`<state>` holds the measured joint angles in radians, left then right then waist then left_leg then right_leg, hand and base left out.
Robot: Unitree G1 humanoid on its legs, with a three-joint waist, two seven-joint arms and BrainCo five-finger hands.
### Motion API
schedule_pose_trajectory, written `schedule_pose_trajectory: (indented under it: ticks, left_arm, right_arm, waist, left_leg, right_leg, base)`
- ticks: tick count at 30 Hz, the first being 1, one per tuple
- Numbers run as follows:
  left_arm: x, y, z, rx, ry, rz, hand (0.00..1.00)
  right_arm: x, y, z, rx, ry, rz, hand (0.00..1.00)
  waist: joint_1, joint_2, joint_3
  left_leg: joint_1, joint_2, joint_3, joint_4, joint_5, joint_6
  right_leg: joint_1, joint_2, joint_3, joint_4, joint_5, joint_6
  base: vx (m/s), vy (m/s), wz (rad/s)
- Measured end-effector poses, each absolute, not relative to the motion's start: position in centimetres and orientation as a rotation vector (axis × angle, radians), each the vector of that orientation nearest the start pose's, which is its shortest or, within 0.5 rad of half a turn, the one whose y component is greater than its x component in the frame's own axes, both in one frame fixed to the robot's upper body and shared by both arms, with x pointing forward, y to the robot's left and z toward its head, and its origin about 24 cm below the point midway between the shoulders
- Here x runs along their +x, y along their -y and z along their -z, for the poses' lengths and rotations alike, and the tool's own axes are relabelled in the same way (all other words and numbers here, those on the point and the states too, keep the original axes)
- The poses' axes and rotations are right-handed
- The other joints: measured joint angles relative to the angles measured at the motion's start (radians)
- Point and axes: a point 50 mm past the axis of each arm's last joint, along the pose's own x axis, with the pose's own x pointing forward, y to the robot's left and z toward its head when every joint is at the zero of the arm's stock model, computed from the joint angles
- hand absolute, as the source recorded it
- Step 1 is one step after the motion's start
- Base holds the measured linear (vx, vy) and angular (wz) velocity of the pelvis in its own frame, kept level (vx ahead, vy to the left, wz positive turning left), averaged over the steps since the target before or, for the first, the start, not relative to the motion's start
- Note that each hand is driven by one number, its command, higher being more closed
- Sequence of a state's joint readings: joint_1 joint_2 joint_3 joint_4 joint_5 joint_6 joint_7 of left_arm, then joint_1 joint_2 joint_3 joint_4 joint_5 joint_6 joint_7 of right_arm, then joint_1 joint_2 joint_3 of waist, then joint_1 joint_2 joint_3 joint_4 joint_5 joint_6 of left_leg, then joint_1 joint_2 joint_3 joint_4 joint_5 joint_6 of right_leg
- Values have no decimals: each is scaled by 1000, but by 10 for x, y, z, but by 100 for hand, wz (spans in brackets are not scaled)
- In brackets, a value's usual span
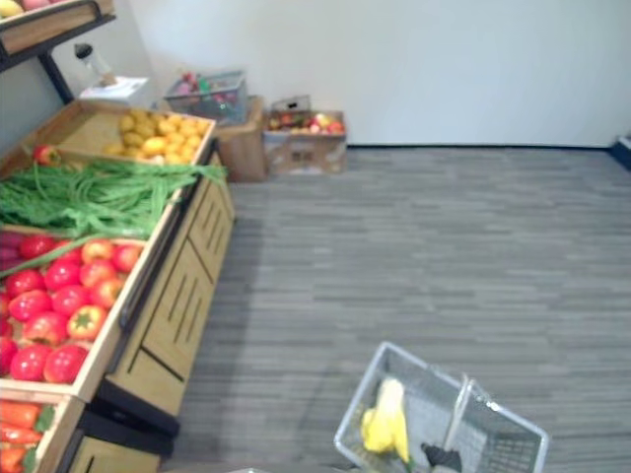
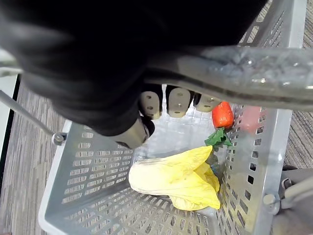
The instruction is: Pick vegetable in the basket
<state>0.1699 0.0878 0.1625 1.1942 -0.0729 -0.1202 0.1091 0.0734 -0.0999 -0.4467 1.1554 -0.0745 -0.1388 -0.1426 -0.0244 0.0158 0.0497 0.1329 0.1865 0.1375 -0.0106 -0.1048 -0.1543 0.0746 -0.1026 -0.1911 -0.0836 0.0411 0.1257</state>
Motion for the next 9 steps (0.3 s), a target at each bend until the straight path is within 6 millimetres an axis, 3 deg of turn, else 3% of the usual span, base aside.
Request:
schedule_pose_trajectory:
  ticks: [9]
  left_arm:
    - [37, -210, 171, 12, -1216, -356, 0]
  right_arm:
    - [80, 237, 158, -33, -1059, 485, 100]
  waist:
    - [3, -4, -3]
  left_leg:
    - [28, -9, 11, -20, 0, 0]
  right_leg:
    - [21, -5, -5, -13, 0, 0]
  base:
    - [53, 25, 1]
